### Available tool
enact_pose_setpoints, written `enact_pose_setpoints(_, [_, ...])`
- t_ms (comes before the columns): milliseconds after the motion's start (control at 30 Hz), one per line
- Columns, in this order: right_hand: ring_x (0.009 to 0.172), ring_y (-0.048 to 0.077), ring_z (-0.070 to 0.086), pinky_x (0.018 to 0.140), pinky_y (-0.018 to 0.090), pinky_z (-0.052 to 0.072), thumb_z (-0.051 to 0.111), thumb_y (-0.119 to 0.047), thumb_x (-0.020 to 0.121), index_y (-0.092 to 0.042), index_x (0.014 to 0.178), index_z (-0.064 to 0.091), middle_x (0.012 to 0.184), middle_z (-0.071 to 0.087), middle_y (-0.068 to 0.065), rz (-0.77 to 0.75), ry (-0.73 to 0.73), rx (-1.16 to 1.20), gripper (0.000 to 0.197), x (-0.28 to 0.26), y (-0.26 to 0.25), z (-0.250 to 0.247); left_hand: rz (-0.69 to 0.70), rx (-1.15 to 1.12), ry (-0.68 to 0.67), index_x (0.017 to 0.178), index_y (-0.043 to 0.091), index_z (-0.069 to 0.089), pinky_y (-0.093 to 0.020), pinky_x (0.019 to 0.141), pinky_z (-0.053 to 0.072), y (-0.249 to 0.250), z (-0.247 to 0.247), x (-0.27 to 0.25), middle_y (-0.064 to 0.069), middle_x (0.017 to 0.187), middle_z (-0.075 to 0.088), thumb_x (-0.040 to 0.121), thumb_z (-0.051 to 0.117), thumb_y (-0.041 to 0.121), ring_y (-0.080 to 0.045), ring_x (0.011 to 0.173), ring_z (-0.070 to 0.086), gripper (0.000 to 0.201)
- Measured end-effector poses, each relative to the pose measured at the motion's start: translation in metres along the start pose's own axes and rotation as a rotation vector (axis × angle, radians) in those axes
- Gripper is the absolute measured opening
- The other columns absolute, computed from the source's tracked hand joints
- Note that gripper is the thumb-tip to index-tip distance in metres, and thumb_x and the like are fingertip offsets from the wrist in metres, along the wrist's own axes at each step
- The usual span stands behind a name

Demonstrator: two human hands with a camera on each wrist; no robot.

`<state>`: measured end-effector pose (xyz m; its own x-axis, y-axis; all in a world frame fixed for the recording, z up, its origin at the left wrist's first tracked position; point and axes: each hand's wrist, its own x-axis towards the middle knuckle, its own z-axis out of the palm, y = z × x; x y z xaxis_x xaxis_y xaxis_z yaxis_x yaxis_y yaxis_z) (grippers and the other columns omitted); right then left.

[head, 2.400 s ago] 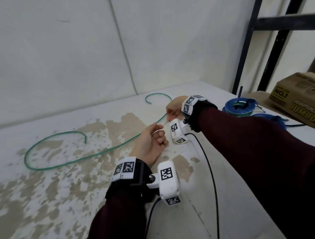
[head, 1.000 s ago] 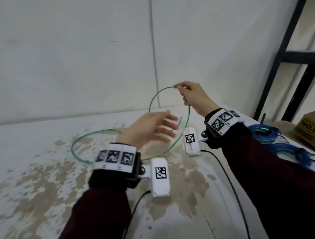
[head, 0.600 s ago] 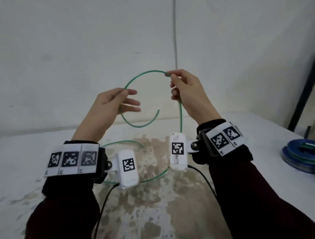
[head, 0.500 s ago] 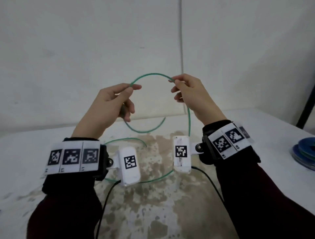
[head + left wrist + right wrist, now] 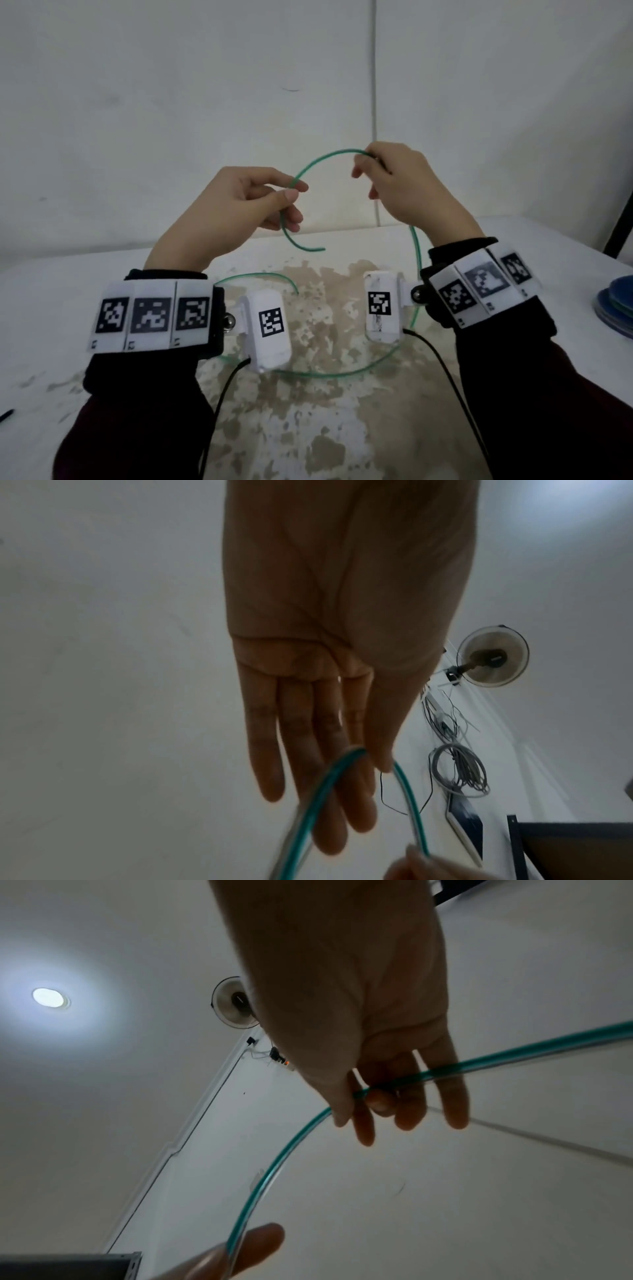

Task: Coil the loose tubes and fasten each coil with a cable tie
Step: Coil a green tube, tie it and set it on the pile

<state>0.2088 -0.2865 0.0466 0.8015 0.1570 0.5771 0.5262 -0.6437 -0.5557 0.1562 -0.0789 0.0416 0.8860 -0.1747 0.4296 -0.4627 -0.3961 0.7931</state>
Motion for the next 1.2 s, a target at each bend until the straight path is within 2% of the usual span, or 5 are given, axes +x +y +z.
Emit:
enact_pose_setpoints(100, [0.079, 0.019, 0.061, 0.052, 0.007, 0.039, 0.045, -0.023, 0.099, -0.014, 0.103, 0.060, 0.092, 0.059, 0.005, 0.092, -0.099, -0.028, 0.019, -0.003, 0.005, -0.004, 0.018, -0.010, 0.013, 0.106, 0.012, 0.069, -0.039, 0.080, 0.057, 0.002, 0.002, 0.001, -0.009, 0.077, 0.073, 0.093, 0.057, 0.010, -0.021, 0.075, 0.071, 0.018])
enact_pose_setpoints(200, [0.104, 0.013, 0.054, 0.077, 0.016, 0.038, 0.059, -0.028, 0.092, -0.022, 0.127, 0.050, 0.114, 0.058, -0.001, -0.101, -0.113, -0.101, 0.037, -0.008, -0.005, -0.002, 0.045, 0.083, 0.045, 0.099, 0.020, 0.071, -0.039, 0.074, 0.057, 0.003, 0.012, 0.004, -0.007, 0.076, 0.072, 0.092, 0.059, 0.011, -0.021, 0.070, 0.071, 0.017])
enact_pose_setpoints(500, [0.046, 0.002, 0.040, 0.047, 0.016, 0.031, 0.048, -0.023, 0.098, -0.012, 0.097, 0.068, 0.055, 0.040, -0.008, -0.159, -0.069, -0.008, 0.023, -0.007, -0.012, 0.001, -0.036, 0.118, 0.007, 0.095, 0.011, 0.072, -0.029, 0.064, 0.057, 0.001, 0.013, 0.001, -0.006, 0.078, 0.073, 0.090, 0.062, 0.015, -0.014, 0.072, 0.070, 0.012])
enact_pose_setpoints(933, [0.062, 0.014, 0.043, 0.061, 0.027, 0.035, 0.038, -0.019, 0.101, -0.021, 0.102, 0.066, 0.065, 0.046, -0.002, -0.128, -0.111, 0.127, 0.028, -0.011, -0.015, -0.008, -0.119, -0.033, -0.031, 0.084, -0.004, 0.066, -0.031, 0.064, 0.060, -0.001, 0.000, -0.003, -0.013, 0.069, 0.066, 0.092, 0.059, 0.015, -0.025, 0.065, 0.071, 0.021])
enact_pose_setpoints(1200, [0.058, 0.010, 0.053, 0.055, 0.023, 0.050, 0.049, -0.015, 0.099, -0.006, 0.103, 0.069, 0.078, 0.062, 0.004, -0.023, -0.218, 0.484, 0.022, -0.015, -0.025, 0.002, -0.011, -0.694, 0.403, 0.080, 0.004, 0.062, -0.019, 0.067, 0.054, 0.013, 0.011, 0.002, -0.009, 0.075, 0.068, 0.090, 0.060, 0.011, -0.016, 0.073, 0.072, 0.012])
